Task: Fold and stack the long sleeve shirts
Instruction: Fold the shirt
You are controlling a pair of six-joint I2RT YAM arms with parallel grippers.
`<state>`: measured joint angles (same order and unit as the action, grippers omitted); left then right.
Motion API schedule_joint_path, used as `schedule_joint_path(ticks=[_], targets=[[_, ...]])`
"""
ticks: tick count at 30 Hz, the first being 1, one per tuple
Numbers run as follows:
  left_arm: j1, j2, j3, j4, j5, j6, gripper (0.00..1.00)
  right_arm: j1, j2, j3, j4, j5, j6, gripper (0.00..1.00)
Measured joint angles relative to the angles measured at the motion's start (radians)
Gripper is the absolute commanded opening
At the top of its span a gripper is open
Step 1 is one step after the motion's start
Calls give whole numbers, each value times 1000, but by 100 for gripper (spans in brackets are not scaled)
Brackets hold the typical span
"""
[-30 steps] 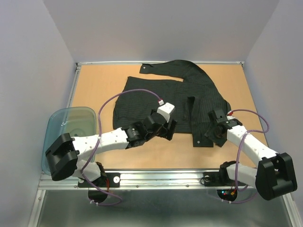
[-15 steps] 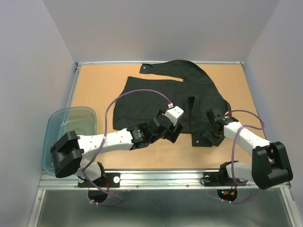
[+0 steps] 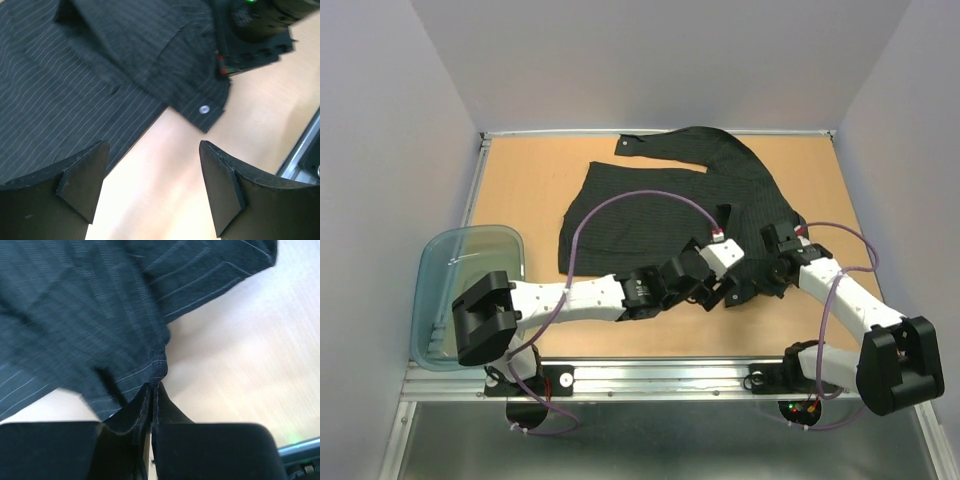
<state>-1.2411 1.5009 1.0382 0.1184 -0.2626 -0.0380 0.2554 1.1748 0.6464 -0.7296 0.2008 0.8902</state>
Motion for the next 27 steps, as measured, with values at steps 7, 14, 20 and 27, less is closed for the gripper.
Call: schedule_joint_path(ticks=[7,14,20,27], targets=[[-75,126,31,98,19,107,86,0,-12,150,-49,-64,-36,1],[-87,164,4,240,44,191,86,0,-16,251,-81,-137,-50,1],[-87,193,-2,326,32,240,83,0,-16,290,-98,-171,-53,1],[-86,299,7,356,-21,289,72,0,-18,290,-106,-217,-53,1]])
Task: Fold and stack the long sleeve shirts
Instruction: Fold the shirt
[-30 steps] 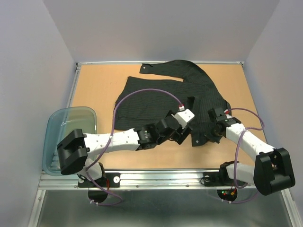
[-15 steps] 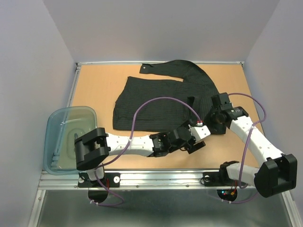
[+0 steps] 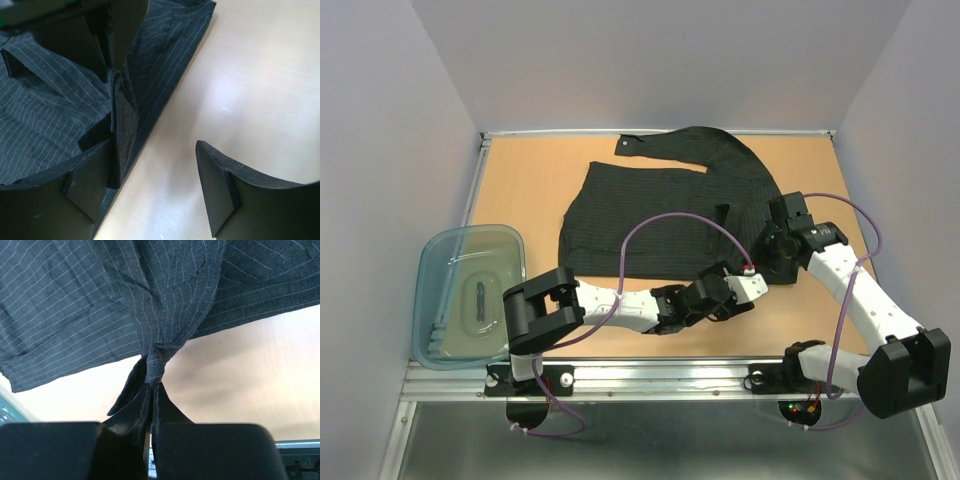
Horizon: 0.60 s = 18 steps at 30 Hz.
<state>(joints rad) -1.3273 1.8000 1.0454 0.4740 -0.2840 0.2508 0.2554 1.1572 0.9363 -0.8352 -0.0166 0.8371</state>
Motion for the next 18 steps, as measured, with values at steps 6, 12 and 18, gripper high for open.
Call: schedule_joint_path(ticks=[6,12,18], targets=[[7,6,0,50,-34,34,65,0,-20,0,-3,-30,0,1],[18,14,2,85,-55,55,51,0,-30,0,-3,-55,1,1],[24,39,2,90,-42,68,0,0,-31,0,-3,-64,1,1]])
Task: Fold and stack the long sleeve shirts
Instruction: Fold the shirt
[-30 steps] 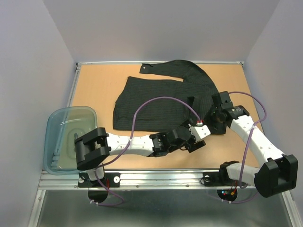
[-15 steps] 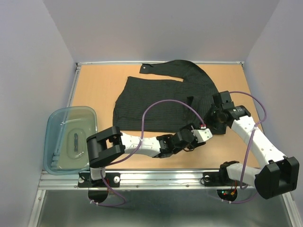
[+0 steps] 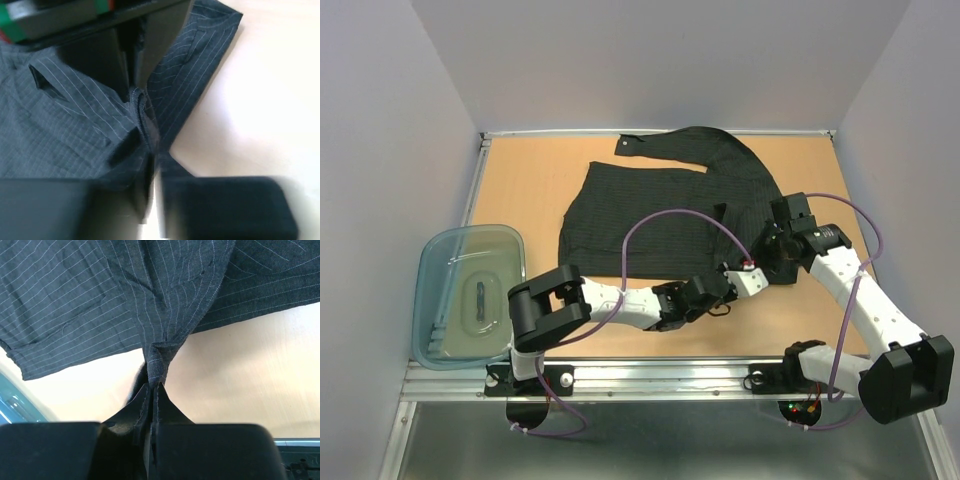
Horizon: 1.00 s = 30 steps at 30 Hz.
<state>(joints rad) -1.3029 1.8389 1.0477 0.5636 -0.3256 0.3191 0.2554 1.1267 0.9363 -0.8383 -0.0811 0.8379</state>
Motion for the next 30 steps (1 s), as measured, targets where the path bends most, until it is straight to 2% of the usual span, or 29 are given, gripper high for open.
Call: schedule_joint_path(ticks=[2,3,6,7,10,17,20,23,26,30], targets=[[3,0,0,0,3,10,0,0,0,0,0,-2,0,11],[3,0,0,0,2,13,0,0,0,2,0,-2,2,24],[19,-2,0,-5,-1,18,0,0,0,24,-11,6,-1,38],[32,-12,0,-24,3,21,0,0,0,39,-18,14,-5,46],[84,-63,-2,-68,7,28,0,0,8,107,-29,44,-28,57],[257,-241,2,-133,18,15,0,-19,54,276,-23,191,-79,65],[308,-257,38,-182,19,-30,0,-23,59,291,-14,259,-89,66],[357,-249,131,-296,27,-116,0,-27,58,279,3,308,-99,65],[389,-229,228,-376,37,-195,0,-28,55,222,46,318,-109,55],[424,-192,348,-457,42,-280,0,-28,60,108,109,295,-131,48]])
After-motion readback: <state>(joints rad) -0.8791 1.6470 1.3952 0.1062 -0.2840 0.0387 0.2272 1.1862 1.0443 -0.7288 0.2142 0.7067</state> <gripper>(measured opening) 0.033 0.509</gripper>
